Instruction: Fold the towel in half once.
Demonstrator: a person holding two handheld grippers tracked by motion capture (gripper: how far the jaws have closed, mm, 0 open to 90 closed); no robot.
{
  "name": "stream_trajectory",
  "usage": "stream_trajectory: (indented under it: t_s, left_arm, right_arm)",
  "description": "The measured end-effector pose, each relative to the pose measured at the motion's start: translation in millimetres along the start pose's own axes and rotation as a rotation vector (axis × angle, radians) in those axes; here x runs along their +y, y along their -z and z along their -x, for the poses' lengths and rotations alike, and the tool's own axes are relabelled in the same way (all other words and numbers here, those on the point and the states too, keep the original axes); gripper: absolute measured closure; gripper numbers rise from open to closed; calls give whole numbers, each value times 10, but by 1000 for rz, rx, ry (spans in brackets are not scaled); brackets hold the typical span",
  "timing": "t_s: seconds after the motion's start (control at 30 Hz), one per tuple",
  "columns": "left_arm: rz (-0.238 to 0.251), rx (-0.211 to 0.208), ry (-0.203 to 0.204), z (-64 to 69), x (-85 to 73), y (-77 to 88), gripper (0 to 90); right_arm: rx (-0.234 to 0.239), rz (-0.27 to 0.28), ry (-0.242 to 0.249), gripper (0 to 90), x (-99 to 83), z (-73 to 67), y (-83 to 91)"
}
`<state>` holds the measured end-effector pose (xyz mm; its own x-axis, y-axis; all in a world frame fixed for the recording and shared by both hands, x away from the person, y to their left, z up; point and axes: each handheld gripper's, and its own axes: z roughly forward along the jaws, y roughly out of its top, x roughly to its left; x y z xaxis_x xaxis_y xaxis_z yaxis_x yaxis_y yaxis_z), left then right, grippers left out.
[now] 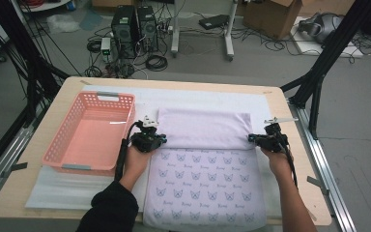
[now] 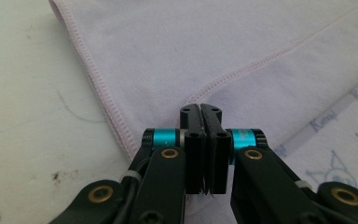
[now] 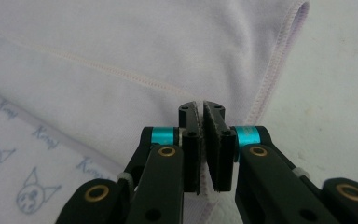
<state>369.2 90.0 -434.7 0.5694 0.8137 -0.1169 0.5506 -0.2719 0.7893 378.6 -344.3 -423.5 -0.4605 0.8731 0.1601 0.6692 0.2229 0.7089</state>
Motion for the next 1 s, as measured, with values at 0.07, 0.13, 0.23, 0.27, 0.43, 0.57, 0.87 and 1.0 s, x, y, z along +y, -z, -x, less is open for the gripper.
stream_trajectory:
  t_s: [0.07, 0.13, 0.23, 0.27, 0.43, 0.57, 0.87, 1.0]
  left_arm:
    - [21, -7, -10, 10, -29, 57, 877]
    - [34, -22, -21, 25, -61, 112, 875]
    - [39, -41, -41, 77, -120, 191, 875]
    - [48, -48, -49, 97, -148, 227, 875]
    - [84, -68, -65, 172, -292, 402, 878]
    - [95, -88, -70, 217, -410, 526, 878]
    - [112, -134, -99, 330, -620, 841, 879]
    - [114, -150, -98, 381, -727, 938, 879]
  right_arm:
    - [7, 11, 10, 854, -47, -22, 51]
    - [11, 12, 29, 854, -110, -41, 102]
    - [23, 31, 30, 854, -232, -64, 202]
    - [28, 41, 31, 853, -278, -71, 237]
    - [58, 72, 36, 853, -505, -160, 397]
    - [81, 92, 51, 853, -646, -264, 503]
    - [93, 104, 88, 852, -877, -424, 786]
    - [102, 107, 103, 852, -987, -516, 874]
